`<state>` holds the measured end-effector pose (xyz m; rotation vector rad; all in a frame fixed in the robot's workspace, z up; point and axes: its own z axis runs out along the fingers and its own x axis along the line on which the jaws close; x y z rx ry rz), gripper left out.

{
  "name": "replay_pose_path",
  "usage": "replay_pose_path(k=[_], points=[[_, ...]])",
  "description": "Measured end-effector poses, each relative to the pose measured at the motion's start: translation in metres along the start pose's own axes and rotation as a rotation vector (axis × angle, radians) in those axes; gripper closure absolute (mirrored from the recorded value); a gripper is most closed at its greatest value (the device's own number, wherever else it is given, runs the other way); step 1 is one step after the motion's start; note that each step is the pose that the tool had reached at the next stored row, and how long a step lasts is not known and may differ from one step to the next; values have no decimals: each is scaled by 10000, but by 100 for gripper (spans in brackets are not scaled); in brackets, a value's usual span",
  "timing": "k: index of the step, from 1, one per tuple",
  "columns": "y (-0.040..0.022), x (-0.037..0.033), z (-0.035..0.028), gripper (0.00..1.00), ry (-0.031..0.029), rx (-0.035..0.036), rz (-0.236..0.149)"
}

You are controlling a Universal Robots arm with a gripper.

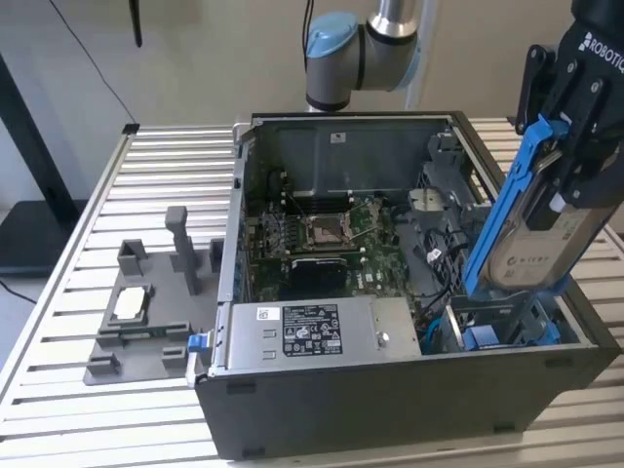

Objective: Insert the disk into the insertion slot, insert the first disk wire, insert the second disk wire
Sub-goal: 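Insert the disk into the insertion slot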

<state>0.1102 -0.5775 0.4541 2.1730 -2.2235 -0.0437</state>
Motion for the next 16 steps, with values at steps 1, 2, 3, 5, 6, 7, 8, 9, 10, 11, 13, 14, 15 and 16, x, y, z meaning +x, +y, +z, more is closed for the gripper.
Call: replay_pose_path(k=[1,2,3,5,6,7,8,9,10,11,13,14,15,16], points=[[-1,1,14,67,2,0,-2],[-2,1,29,67,2,0,-7],[-3,2,47,67,1,0,-12],[-4,3,80,67,2,0,-19],[-5,3,99,67,3,0,-23],[-6,3,117,67,2,0,-25],[-7,3,136,67,1,0,-27],[-8,3,154,67,1,0,-29],[-9,3,172,67,2,0,-31],[-9,3,190,67,1,0,-32],[-11,3,226,67,2,0,-34],[-12,3,245,67,2,0,-35],[-13,2,263,67,2,0,-35],[-14,3,280,67,1,0,-36]])
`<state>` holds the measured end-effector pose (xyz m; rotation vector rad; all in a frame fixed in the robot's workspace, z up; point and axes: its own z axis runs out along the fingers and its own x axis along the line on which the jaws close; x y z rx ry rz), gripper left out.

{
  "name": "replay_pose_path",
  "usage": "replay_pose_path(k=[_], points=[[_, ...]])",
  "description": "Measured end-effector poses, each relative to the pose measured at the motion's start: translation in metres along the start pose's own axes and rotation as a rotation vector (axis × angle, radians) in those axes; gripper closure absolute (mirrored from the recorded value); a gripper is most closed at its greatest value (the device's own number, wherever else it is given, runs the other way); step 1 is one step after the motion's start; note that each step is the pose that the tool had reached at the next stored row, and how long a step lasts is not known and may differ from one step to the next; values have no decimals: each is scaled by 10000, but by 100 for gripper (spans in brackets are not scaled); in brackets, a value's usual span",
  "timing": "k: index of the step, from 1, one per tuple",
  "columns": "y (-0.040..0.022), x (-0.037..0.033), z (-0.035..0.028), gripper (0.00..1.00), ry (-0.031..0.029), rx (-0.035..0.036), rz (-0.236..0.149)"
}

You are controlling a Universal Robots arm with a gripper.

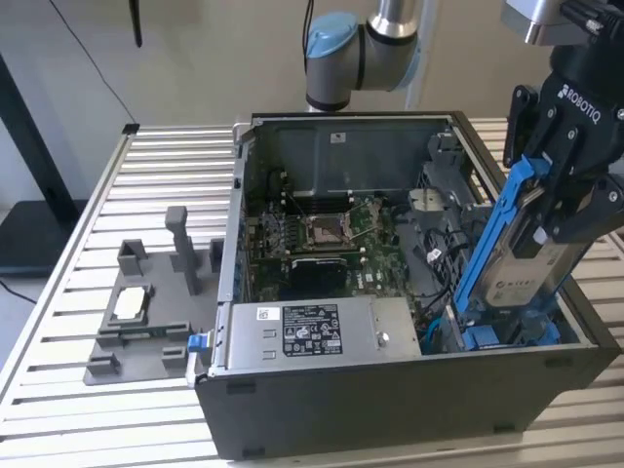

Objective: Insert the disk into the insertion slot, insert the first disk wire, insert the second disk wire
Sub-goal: 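Insert the disk into the insertion slot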

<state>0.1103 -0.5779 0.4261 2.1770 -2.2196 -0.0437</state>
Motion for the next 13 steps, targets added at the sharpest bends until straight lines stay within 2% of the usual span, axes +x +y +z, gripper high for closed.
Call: replay_pose_path(k=[4,13], points=[[-3,-1,59,67,2,1,-6],[-11,-16,72,67,-22,55,-21]])
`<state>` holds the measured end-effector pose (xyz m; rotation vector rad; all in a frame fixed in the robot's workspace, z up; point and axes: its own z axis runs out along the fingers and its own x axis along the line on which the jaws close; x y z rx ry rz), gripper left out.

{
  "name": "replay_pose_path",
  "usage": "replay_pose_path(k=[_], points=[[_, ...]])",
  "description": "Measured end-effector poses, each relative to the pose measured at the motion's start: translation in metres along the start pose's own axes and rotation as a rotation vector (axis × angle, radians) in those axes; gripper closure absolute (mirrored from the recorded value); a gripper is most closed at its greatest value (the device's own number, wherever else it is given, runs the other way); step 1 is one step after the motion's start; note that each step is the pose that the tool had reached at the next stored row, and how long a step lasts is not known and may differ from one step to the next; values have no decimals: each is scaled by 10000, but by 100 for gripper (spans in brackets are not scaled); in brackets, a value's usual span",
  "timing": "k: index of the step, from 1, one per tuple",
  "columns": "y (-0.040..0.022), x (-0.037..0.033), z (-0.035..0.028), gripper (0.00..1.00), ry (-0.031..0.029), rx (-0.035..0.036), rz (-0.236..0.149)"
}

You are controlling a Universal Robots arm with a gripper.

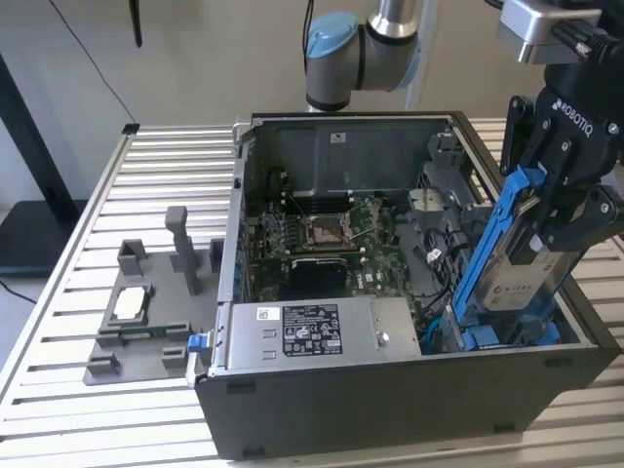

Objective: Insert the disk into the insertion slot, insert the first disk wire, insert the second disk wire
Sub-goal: 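Insert the disk into the insertion slot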

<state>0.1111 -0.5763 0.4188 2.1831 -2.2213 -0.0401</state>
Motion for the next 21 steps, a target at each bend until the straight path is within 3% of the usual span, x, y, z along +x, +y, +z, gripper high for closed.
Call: replay_pose_path(k=[10,21], points=[[-39,-10,47,67,-6,8,0],[-51,-12,238,67,-14,8,-1]])
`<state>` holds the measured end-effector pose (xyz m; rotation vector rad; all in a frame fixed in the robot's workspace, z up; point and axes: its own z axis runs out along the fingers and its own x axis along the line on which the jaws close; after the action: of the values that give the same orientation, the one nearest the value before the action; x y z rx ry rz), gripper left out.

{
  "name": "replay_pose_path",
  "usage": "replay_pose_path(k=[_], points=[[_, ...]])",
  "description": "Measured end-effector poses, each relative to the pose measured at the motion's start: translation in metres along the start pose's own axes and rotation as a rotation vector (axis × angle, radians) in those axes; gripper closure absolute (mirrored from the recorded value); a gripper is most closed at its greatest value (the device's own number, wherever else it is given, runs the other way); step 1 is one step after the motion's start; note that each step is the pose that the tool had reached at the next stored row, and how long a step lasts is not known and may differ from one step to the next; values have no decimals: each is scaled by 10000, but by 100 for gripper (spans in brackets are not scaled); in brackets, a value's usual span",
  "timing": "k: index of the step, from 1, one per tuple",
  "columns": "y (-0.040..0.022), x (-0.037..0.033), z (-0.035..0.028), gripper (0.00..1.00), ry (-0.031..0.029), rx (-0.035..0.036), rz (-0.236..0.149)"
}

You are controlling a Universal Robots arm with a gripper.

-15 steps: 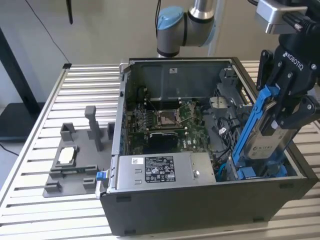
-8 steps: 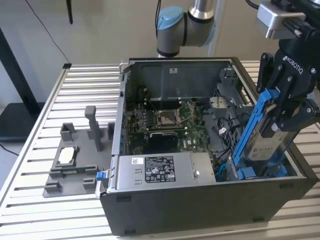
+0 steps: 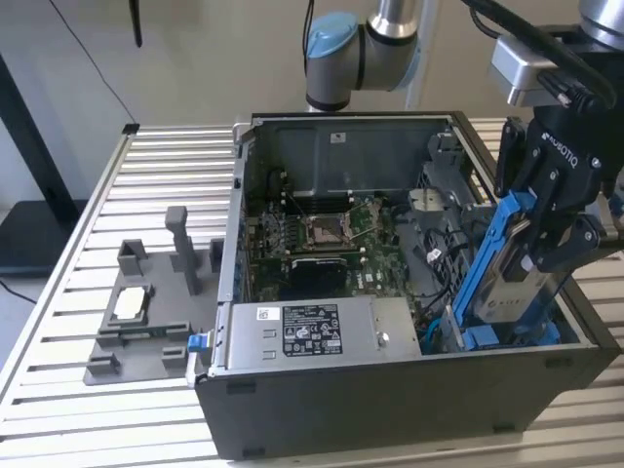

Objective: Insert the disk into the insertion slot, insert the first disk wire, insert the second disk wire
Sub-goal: 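Insert the disk into the insertion slot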

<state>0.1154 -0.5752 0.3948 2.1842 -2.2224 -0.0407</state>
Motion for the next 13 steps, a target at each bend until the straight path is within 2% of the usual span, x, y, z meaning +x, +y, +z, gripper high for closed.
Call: replay_pose_path(k=[5,13], points=[[-3,0,80,67,0,0,0],[1,0,81,66,0,-13,1]])
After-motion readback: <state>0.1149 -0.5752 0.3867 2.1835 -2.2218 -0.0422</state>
